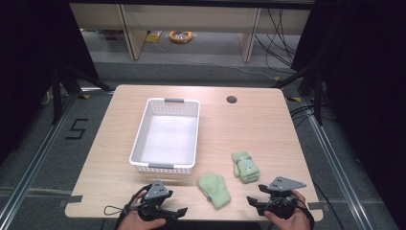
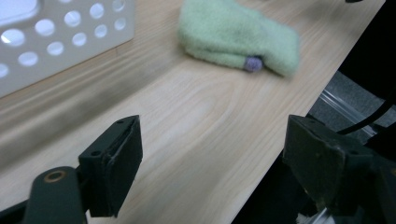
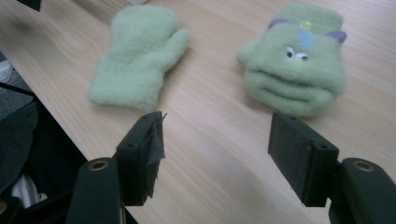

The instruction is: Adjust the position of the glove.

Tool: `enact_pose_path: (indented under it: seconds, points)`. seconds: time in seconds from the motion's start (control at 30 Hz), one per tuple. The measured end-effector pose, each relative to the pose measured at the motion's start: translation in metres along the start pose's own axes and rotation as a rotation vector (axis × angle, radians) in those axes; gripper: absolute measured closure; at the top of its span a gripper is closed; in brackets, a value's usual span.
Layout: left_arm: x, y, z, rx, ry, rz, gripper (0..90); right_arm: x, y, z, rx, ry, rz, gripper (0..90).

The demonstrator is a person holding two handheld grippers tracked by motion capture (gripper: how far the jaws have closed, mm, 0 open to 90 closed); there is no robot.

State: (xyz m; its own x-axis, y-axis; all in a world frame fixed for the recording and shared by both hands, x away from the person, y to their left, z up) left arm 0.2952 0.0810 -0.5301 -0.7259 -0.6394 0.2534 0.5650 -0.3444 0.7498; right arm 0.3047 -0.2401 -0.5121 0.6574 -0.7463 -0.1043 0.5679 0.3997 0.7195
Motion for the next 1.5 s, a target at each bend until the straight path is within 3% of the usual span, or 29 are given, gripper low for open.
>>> enact_pose_path:
  seconds: [0.07,0.17,0.23,0.27,0.3,0.4,0.43,0.47,0.57,0.6,0.63,0.67,0.7,0.8,0.83,0.9,1.0,1.03,1.07,1.17,1.27,1.3,1.33,1.37,1.4,1.5]
  points:
    - [0.002,0.002,-0.002,0.001,-0.007,0.019,21.1,-0.003,0.003,0.0,0.004,0.006,0.009,38.4]
    - [0.005,0.011,-0.01,-0.01,-0.017,-0.005,24.0,-0.008,0.007,-0.003,0.004,0.031,0.035,40.8]
    - [0.004,0.017,-0.015,-0.028,-0.016,-0.055,24.9,-0.01,0.007,-0.003,0.0,0.034,0.031,42.2]
    - [0.006,0.02,-0.019,-0.011,-0.017,-0.036,26.1,-0.014,0.008,-0.005,-0.008,0.044,0.021,42.8]
    - [0.005,0.023,-0.021,-0.022,-0.015,-0.047,27.1,-0.014,0.009,-0.006,-0.003,0.05,0.047,43.3]
    - [0.005,0.03,-0.028,-0.031,-0.014,-0.051,30.0,-0.02,0.012,-0.009,-0.01,0.065,0.051,45.5]
    - [0.005,0.033,-0.032,-0.026,-0.016,-0.049,31.9,-0.022,0.014,-0.012,-0.011,0.075,0.072,47.5]
    - [0.005,0.037,-0.038,-0.032,-0.016,-0.026,32.7,-0.024,0.015,-0.014,-0.007,0.077,0.071,47.9]
    - [0.004,0.041,-0.043,-0.052,-0.02,-0.053,35.3,-0.03,0.015,-0.019,-0.03,0.092,0.074,50.2]
    - [0.006,0.043,-0.046,-0.042,-0.02,-0.026,36.0,-0.032,0.016,-0.021,-0.032,0.102,0.088,50.5]
    - [0.005,0.046,-0.047,-0.053,-0.015,-0.047,36.7,-0.034,0.016,-0.023,-0.034,0.106,0.09,51.7]
    - [0.007,0.048,-0.049,-0.045,-0.01,-0.04,36.7,-0.034,0.016,-0.023,-0.034,0.106,0.09,51.7]
    - [0.008,0.053,-0.052,-0.065,-0.007,-0.076,38.7,-0.036,0.017,-0.027,-0.038,0.109,0.094,52.7]
    - [0.008,0.058,-0.057,-0.057,0.001,-0.07,40.2,-0.038,0.019,-0.029,-0.05,0.114,0.093,54.3]
    - [0.006,0.059,-0.058,-0.072,0.004,-0.083,41.0,-0.038,0.019,-0.031,-0.053,0.117,0.102,54.5]
    - [0.002,0.062,-0.065,-0.071,0.015,-0.043,43.4,-0.038,0.021,-0.035,-0.057,0.108,0.102,55.5]
    - [-0.001,0.062,-0.068,-0.079,0.034,-0.03,46.9,-0.04,0.022,-0.039,-0.074,0.118,0.097,56.6]
    - [-0.001,0.063,-0.072,-0.078,0.032,-0.031,47.5,-0.041,0.023,-0.043,-0.06,0.121,0.085,56.9]
    - [-0.002,0.063,-0.073,-0.09,0.033,-0.048,47.5,-0.041,0.024,-0.044,-0.08,0.123,0.094,57.2]
    - [-0.001,0.062,-0.076,-0.097,0.039,-0.031,47.3,-0.043,0.025,-0.051,-0.068,0.116,0.083,57.4]
    - [-0.005,0.061,-0.08,-0.106,0.034,-0.046,47.4,-0.042,0.026,-0.058,-0.095,0.111,0.083,58.1]
    - [-0.004,0.059,-0.082,-0.101,0.028,-0.019,47.4,-0.042,0.026,-0.058,-0.095,0.111,0.083,58.1]
    - [-0.008,0.057,-0.084,-0.125,0.014,-0.032,48.8,-0.041,0.024,-0.061,-0.13,0.115,0.079,58.8]
    - [-0.008,0.057,-0.084,-0.125,0.014,-0.032,49.4,-0.043,0.023,-0.065,-0.121,0.12,0.063,59.3]
    - [-0.008,0.054,-0.084,-0.135,0.001,0.001,50.4,-0.041,0.023,-0.065,-0.148,0.12,0.08,59.9]
    - [-0.01,0.055,-0.083,-0.123,-0.003,-0.021,53.8,-0.041,0.023,-0.067,-0.149,0.121,0.077,62.5]
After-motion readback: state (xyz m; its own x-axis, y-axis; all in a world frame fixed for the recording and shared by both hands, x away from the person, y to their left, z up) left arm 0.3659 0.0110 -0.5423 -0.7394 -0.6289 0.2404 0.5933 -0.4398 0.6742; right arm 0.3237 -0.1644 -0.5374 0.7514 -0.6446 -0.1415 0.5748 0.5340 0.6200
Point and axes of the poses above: each handheld gripper's, and its own axes: z roughly backward along the jaws, y roughly out of its top, x roughly to its right, the point moved 5 cm from there along -z, roughly forward along the jaws
